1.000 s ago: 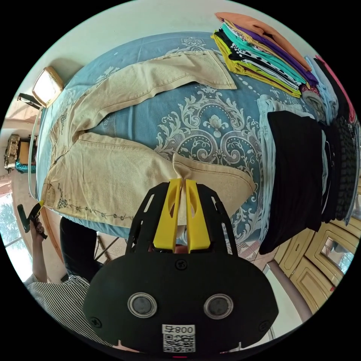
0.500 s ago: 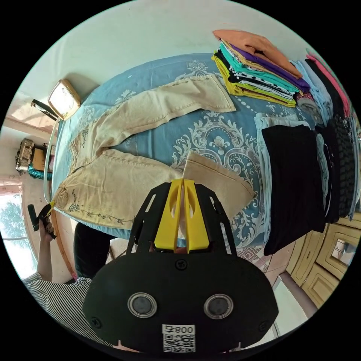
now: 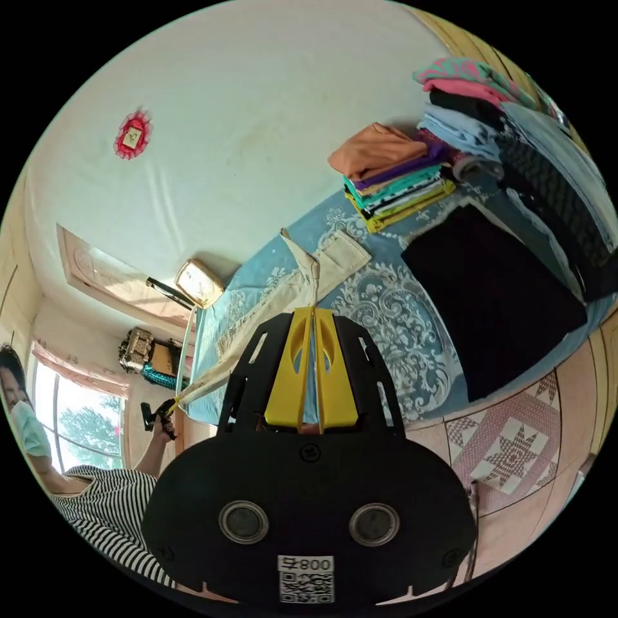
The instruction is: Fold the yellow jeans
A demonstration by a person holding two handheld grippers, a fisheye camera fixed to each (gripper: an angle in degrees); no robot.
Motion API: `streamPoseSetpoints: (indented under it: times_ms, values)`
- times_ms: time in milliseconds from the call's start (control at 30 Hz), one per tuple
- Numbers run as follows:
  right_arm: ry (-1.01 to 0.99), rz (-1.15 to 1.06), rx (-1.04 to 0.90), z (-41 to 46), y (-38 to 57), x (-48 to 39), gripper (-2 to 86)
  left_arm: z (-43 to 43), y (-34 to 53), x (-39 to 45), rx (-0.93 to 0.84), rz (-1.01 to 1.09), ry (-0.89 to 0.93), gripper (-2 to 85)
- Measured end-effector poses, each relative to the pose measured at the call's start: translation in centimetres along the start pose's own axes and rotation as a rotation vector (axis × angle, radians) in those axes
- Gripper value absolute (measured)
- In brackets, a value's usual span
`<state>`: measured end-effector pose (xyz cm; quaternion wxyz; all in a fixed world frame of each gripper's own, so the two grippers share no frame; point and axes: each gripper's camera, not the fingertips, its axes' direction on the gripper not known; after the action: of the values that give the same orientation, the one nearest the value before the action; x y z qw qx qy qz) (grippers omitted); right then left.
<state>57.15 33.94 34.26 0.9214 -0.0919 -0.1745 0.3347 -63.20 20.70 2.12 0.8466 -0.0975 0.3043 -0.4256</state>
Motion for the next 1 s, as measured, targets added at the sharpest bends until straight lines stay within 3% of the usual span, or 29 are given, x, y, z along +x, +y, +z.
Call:
streamPoseSetpoints:
  times_ms: [133, 300, 500, 667, 800, 1000]
  values:
    - [-0.016, 0.354, -0.195, 5.3, 6.4, 11.5, 0.2, 3.2, 2.2, -4.4, -0.114, -0.191, -0.021, 1.1]
    - [-0.098, 0.575, -0.138, 5.0, 11.9, 17.1, 0.0, 2.7, 3.5, -6.5, -0.073, -0.300, 0.000, 0.4]
    - [-0.066, 0.360, -0.169, 5.8, 7.5, 13.1, 0.0, 3.8, 0.4, -5.0, -0.088, -0.236, -0.016, 0.8]
    - [0.086, 0.081, -0.355, 12.4, 3.4, 6.0, 0.1, 7.1, -4.5, -2.3, -0.115, -0.131, 0.007, 2.6]
    - [0.190, -0.020, -0.532, 18.1, 3.4, 3.7, 0.0, 8.9, -8.5, -1.1, -0.104, -0.094, 0.006, 3.7]
    - [0.295, -0.155, -0.483, 18.6, 4.6, 1.3, 0.2, 11.6, -15.7, -0.5, -0.058, -0.069, -0.032, 5.5]
